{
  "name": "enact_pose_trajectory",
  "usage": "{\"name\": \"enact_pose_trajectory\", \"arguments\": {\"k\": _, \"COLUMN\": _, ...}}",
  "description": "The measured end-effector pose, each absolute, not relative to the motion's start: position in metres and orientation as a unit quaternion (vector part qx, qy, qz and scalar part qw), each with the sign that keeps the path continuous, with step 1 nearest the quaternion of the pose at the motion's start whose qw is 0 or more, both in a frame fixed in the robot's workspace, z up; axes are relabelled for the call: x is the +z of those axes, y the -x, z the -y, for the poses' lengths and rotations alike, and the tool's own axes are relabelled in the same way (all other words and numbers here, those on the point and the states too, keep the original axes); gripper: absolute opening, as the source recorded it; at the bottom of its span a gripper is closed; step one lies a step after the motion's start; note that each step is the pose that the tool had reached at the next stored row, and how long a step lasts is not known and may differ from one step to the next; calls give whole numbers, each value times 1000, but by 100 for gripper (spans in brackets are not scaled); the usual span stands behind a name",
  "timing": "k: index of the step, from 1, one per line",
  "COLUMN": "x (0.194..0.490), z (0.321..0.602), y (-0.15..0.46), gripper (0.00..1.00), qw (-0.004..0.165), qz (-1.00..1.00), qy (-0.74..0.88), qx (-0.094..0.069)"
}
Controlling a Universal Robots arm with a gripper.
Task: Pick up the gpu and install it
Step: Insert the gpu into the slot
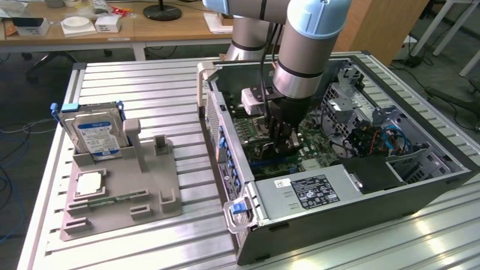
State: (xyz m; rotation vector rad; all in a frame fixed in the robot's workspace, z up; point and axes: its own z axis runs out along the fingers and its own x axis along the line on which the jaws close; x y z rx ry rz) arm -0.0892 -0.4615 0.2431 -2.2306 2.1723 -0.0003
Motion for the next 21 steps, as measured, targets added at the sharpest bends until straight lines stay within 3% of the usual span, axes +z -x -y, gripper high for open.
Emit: {"name": "enact_pose_trajectory", "arguments": {"k": 21, "x": 245, "z": 460, "y": 89, "gripper": 27, "qw": 14, "qz": -698, "qy": 716, "qx": 0}}
